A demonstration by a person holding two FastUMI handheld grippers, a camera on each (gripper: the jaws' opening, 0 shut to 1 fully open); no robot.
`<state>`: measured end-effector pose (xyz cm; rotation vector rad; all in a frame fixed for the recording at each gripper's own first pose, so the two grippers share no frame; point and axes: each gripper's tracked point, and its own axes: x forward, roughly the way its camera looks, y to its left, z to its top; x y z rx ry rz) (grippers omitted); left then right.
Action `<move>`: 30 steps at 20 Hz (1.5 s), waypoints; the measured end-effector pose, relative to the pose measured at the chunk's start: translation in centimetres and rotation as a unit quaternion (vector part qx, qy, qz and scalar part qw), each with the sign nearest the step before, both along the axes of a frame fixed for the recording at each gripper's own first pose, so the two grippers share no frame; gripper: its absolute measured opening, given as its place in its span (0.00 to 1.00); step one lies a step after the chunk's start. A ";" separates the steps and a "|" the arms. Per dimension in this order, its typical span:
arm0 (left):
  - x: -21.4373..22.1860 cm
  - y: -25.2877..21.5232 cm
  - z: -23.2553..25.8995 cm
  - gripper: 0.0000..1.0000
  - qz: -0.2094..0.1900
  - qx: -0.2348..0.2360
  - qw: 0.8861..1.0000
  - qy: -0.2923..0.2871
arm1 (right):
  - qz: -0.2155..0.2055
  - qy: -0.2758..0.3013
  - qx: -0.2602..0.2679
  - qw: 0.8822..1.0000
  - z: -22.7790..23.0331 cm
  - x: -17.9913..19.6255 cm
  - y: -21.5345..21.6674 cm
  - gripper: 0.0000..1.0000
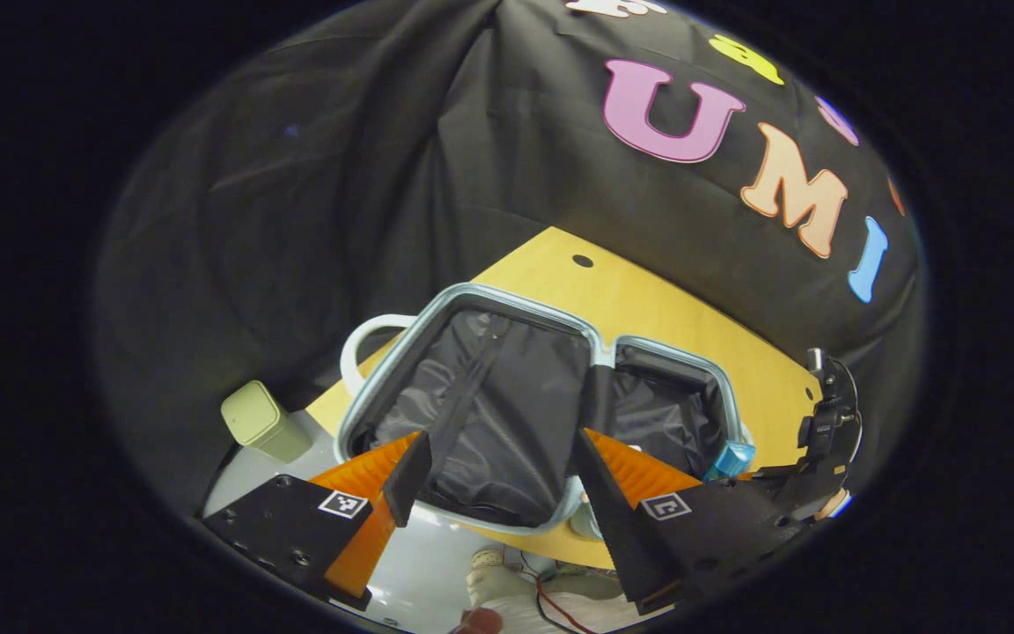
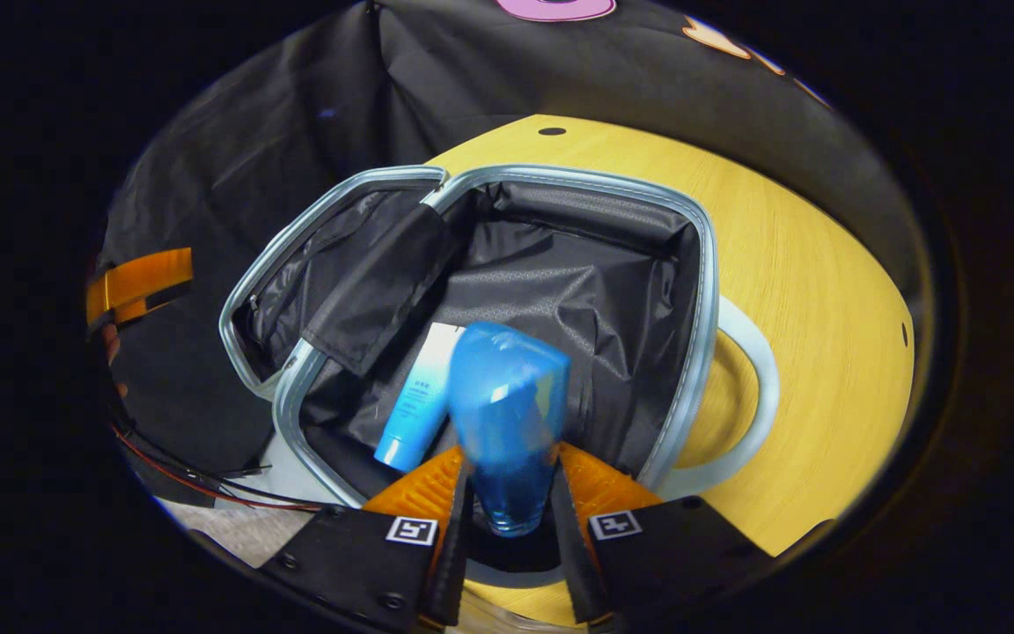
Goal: First open the suitcase, pack the skin care products into it, and then close the suitcase.
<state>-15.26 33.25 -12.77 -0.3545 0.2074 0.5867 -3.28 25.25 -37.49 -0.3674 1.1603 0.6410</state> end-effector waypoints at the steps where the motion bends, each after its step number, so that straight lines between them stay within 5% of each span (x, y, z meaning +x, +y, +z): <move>1: -0.5 0.7 -0.2 0.96 0.006 0.000 1.000 0.004 | -0.004 -0.002 0.006 1.000 0.3 0.2 0.0 0.41; 6: -2.6 5.1 -0.5 0.96 0.038 0.001 0.999 0.013 | -0.027 -0.048 0.055 0.997 2.9 2.1 1.0 0.94; 7: -2.9 6.4 -0.5 0.96 0.048 0.003 0.999 0.014 | -0.032 -0.069 0.061 0.995 3.8 2.9 0.8 0.98; 13: -3.7 13.9 -1.2 0.99 0.065 0.014 0.997 0.029 | -0.083 -0.165 0.096 0.978 9.4 5.6 -2.3 0.94; 22: 0.7 19.5 -5.6 0.99 0.007 -0.051 0.997 0.051 | -0.169 -0.217 0.075 0.959 14.1 5.0 -9.1 0.99; 26: 2.3 19.8 -7.3 0.93 -0.024 -0.080 0.995 0.057 | -0.196 -0.233 0.070 0.950 15.6 4.4 -10.7 0.98; 30: 3.6 19.4 -7.9 0.69 -0.057 -0.121 0.989 0.056 | -0.192 -0.234 0.048 0.952 15.5 3.1 -11.2 0.98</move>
